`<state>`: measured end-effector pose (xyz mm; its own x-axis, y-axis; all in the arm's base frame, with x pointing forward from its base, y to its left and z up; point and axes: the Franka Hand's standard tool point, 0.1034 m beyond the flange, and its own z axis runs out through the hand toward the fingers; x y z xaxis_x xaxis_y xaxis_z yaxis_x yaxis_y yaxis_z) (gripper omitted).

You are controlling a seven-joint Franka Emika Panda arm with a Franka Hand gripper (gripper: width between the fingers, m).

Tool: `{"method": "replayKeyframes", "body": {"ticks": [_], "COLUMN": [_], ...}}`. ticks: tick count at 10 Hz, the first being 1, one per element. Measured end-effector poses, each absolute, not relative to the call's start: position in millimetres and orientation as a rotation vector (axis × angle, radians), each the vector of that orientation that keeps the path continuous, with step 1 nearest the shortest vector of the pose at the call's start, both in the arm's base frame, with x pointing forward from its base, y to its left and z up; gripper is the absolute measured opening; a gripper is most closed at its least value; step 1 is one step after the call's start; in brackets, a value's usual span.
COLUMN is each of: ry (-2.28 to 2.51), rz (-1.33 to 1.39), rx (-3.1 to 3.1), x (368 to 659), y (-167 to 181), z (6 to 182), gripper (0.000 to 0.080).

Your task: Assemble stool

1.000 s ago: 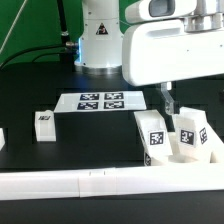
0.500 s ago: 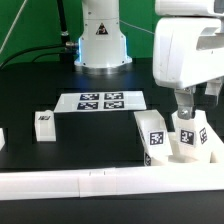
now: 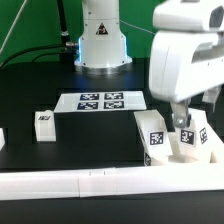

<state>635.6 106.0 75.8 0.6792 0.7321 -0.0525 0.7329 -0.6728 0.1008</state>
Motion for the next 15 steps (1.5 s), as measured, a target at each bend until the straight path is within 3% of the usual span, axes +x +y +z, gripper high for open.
{"method": "replayKeyframes", "body": {"ticks": [5,7,11,15], "ry": [1.152,1.059,0.642,-0.317], "rz": [-0.018,-0.011,0.022,0.053], "rx": [2.805,2.842,2.968,3.109], "x": [635.0,635.1,636.2,638.4], "y": [110.1,110.3,110.2,106.9], "z": [71.8,72.3,72.3,71.3], "gripper": [0.061,0.0332,0.0335,0.0337]}}
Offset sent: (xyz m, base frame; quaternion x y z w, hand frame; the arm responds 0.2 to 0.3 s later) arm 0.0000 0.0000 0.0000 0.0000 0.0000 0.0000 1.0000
